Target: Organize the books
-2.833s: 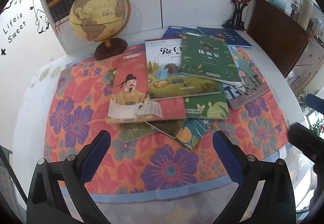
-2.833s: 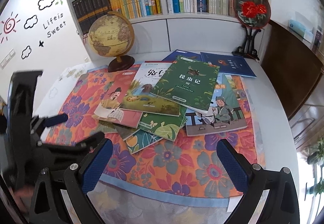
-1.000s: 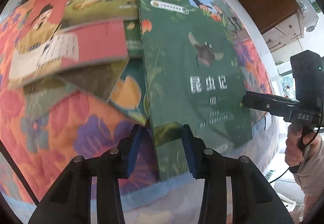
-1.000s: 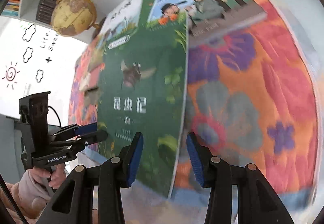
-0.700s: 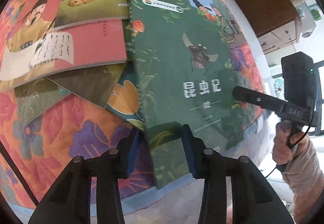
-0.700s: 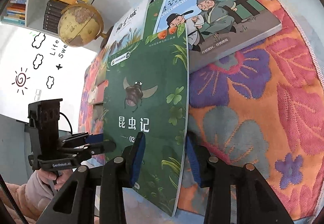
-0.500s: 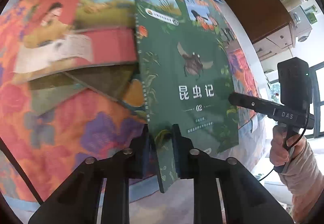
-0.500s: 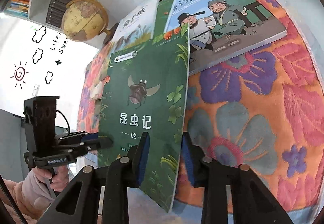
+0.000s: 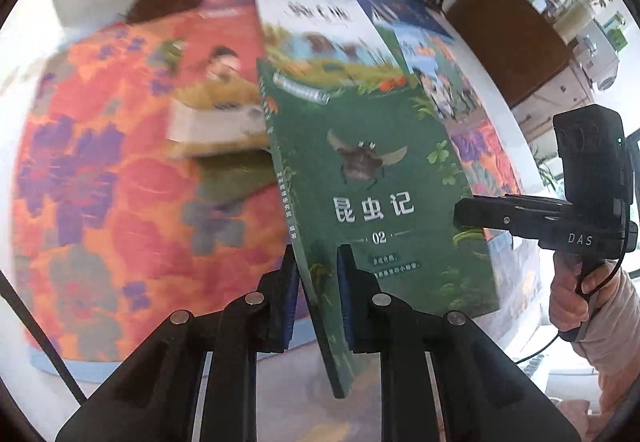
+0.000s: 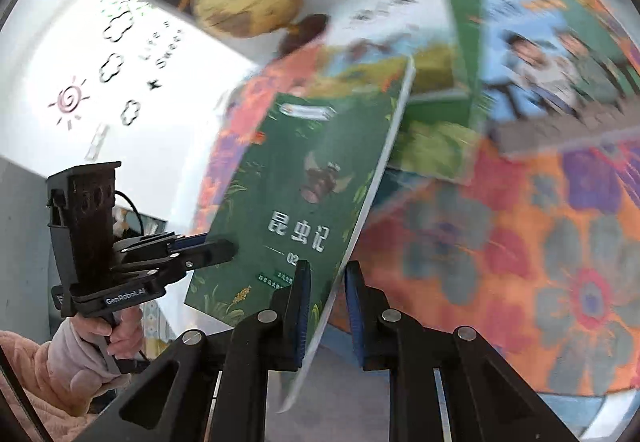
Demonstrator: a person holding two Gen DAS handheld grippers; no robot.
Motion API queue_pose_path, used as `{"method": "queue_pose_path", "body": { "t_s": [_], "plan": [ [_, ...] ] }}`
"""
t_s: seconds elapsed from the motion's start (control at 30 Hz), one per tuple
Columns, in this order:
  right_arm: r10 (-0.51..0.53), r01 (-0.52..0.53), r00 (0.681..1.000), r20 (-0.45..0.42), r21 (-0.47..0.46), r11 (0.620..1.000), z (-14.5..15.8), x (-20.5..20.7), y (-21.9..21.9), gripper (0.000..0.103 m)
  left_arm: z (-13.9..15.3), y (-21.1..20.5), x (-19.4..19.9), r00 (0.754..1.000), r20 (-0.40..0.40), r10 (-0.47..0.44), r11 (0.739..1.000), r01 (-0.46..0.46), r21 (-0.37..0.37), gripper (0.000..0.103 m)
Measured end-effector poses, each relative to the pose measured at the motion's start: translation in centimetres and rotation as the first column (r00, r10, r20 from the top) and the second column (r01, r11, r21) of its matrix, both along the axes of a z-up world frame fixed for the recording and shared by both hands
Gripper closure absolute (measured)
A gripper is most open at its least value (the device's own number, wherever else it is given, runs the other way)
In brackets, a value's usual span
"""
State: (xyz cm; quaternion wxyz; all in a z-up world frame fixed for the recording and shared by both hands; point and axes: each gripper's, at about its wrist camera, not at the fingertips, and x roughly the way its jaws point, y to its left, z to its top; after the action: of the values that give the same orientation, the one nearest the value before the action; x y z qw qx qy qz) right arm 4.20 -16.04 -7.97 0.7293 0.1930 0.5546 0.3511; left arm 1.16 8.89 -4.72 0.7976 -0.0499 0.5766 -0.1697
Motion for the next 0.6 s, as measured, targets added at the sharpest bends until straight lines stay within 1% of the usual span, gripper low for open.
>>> {"method": "queue_pose_path", "body": {
  "t_s": [0.07, 0.17, 0.23, 0.33, 0.47, 0.6],
  "plan": [
    [0.03, -0.03, 0.999, 0.034, 0.012, 0.999, 1.6, 0.6, 2.1, 0.085, 1.3, 2.1, -0.2, 0.999, 0.028, 0.028, 1.0, -0.028, 0.008, 0.088],
    [0.062, -0.064, 0.997, 0.054, 0.029, 0.998, 3.0, 1.7, 5.0, 0.085, 2.0, 4.0, 0.0, 0.997, 0.052, 0.064, 0.998, -0.065, 0.015, 0.088],
    [0.1, -0.102, 0.993, 0.068, 0.025, 0.995, 3.7, 2.3, 7.8, 0.085, 2.4, 6.0, 0.0, 0.994, 0.061, 0.094, 0.995, -0.095, 0.022, 0.088],
    [0.144, -0.146, 0.987, 0.068, 0.017, 0.989, 3.8, 3.1, 11.5, 0.085, 2.4, 9.2, -0.2, 0.988, 0.067, 0.142, 0.989, -0.145, 0.031, 0.088],
    [0.184, -0.187, 0.981, 0.059, 0.044, 0.981, 3.9, 4.3, 15.9, 0.085, 2.5, 13.4, -0.5, 0.975, 0.073, 0.209, 0.977, -0.212, 0.039, 0.088],
    [0.234, -0.238, 0.969, 0.08, 0.045, 0.97, 4.3, 5.2, 20.2, 0.085, 2.5, 17.8, -0.9, 0.96, 0.074, 0.271, 0.961, -0.274, 0.032, 0.088]
  ]
}}
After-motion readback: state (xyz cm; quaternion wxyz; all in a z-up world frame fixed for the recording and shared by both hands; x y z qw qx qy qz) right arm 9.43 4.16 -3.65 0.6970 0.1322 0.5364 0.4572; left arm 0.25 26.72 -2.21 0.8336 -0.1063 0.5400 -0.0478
